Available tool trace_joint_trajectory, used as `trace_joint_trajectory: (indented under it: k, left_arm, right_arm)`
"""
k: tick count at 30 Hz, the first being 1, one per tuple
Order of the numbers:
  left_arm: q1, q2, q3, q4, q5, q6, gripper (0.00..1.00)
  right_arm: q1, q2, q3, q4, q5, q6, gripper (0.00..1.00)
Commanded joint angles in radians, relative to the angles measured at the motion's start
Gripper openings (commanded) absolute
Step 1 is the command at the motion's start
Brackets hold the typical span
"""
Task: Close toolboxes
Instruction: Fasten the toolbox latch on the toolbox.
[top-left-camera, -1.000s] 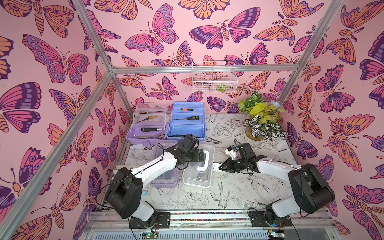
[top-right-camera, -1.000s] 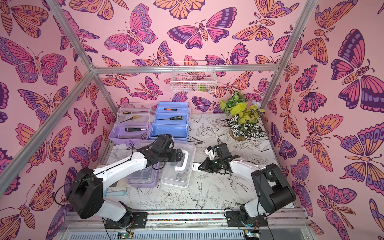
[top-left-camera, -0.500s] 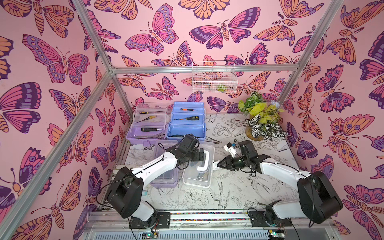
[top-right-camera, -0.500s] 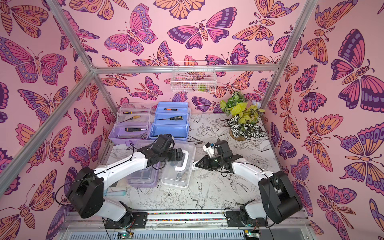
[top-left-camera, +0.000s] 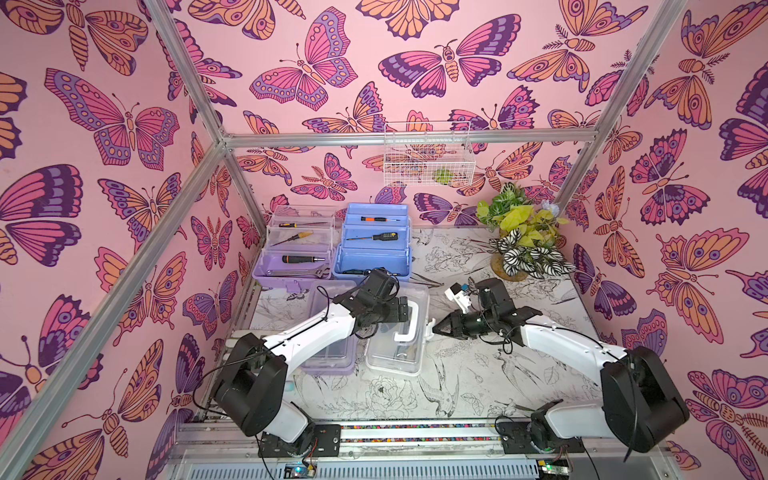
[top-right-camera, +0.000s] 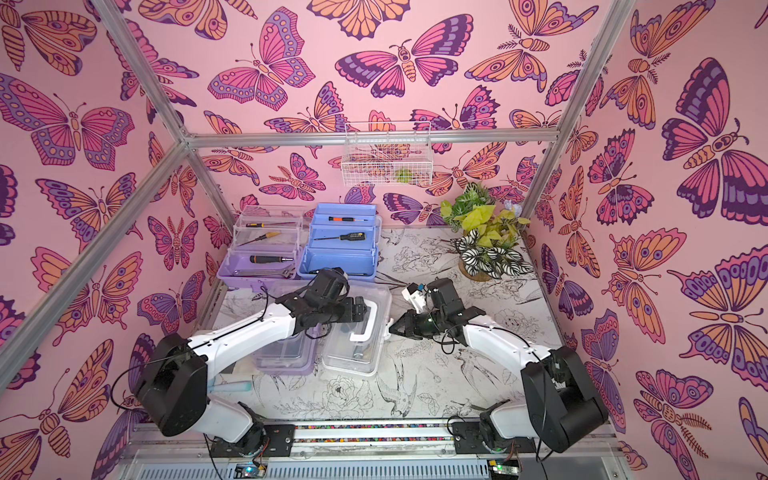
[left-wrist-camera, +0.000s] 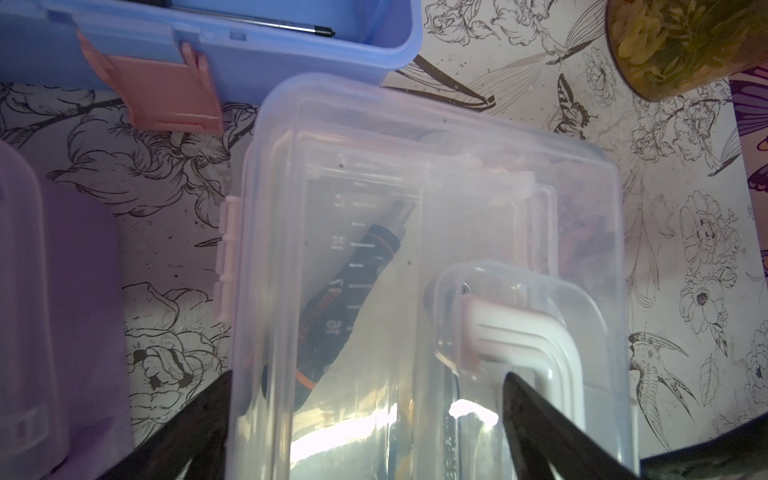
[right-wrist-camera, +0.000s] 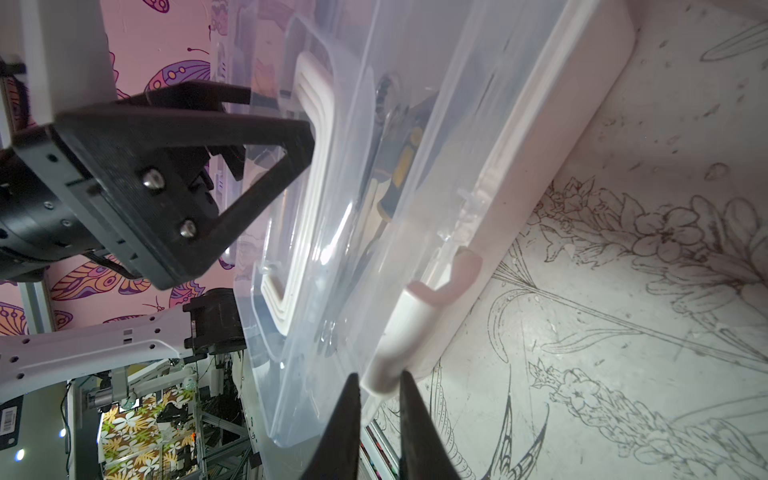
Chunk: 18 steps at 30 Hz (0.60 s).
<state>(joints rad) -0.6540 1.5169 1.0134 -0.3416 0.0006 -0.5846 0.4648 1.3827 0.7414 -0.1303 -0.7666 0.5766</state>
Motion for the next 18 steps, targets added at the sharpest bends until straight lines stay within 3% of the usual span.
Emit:
trace_joint_trajectory:
  k: [1, 18]
  left_arm:
    - [-0.021, 0.063, -0.044, -0.154, 0.006, 0.027, 0.95]
    - [-0.022, 0.057, -0.045, -0.151, 0.009, 0.028, 0.95]
  right_arm:
    - [0.014, 0.024, 0.039, 0.003, 0.017, -0.003, 0.19]
    - [0.049, 0.12, 0.067, 0.031, 0.035, 0.005, 0.19]
